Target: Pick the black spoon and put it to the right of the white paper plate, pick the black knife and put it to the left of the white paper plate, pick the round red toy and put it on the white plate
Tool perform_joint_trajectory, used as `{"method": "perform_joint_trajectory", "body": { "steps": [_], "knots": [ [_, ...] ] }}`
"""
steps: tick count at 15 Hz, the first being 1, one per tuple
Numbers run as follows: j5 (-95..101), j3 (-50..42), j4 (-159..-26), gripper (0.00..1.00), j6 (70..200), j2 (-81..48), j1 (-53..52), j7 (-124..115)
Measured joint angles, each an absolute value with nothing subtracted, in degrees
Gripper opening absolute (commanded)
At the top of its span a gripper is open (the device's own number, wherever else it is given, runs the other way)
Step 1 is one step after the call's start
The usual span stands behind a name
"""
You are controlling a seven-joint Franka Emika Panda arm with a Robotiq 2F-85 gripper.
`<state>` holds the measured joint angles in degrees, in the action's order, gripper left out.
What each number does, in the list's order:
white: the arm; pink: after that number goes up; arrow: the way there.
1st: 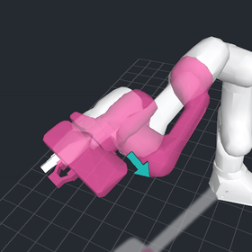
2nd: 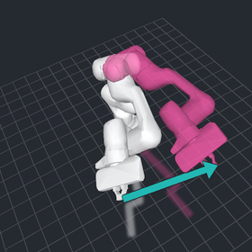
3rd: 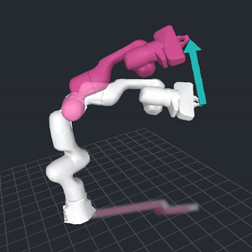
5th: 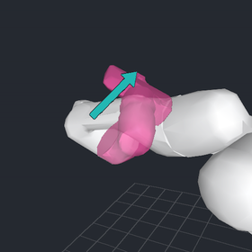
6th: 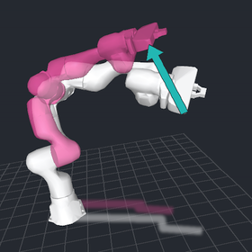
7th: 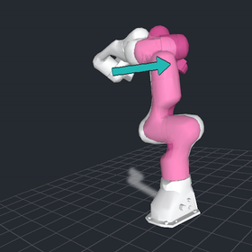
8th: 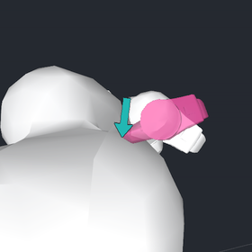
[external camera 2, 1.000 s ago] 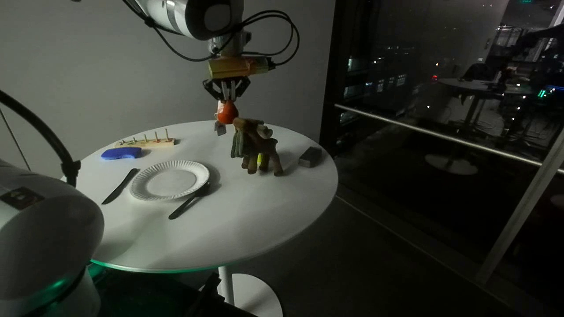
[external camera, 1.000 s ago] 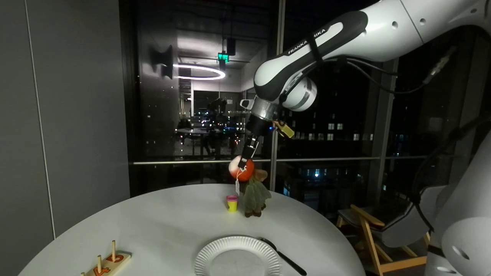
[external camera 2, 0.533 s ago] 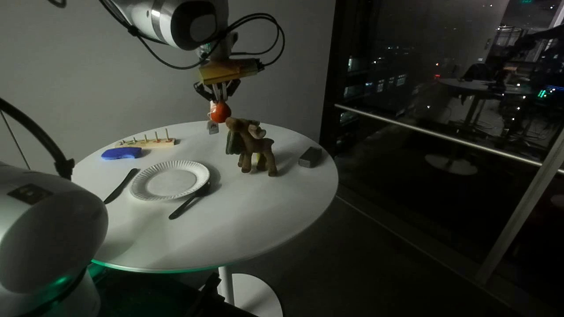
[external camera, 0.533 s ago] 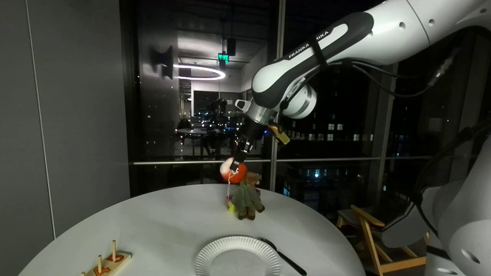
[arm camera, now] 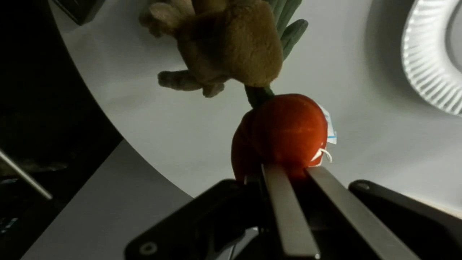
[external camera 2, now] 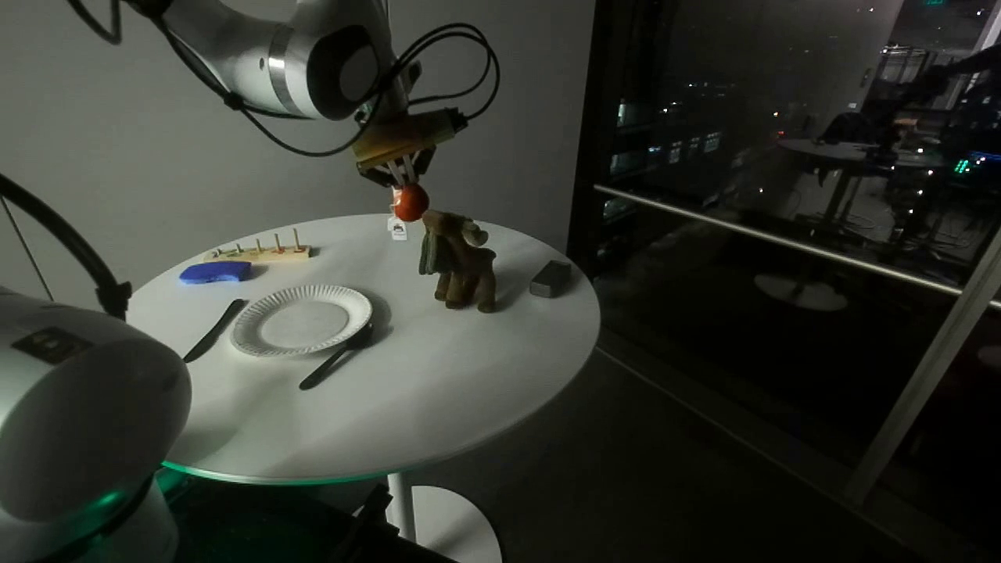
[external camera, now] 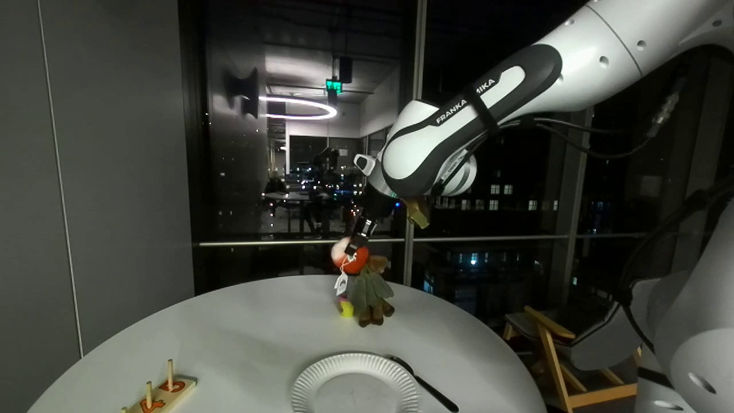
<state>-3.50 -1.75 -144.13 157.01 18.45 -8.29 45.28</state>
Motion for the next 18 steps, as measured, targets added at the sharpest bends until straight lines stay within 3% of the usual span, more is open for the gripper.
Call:
{"method": "perform_joint_trajectory", "body": {
  "steps": [5, 9, 18],
  "knots": [
    [-20.67, -9.59, -144.33, 0.09, 146.39, 21.65, -20.08, 62.66],
    [-29.12, -12.13, -143.33, 0.09, 135.26, 24.76, -20.74, 69.54],
    [-27.65, -6.11, -146.6, 0.09, 163.31, 23.21, -15.14, 58.4]
  ]
}}
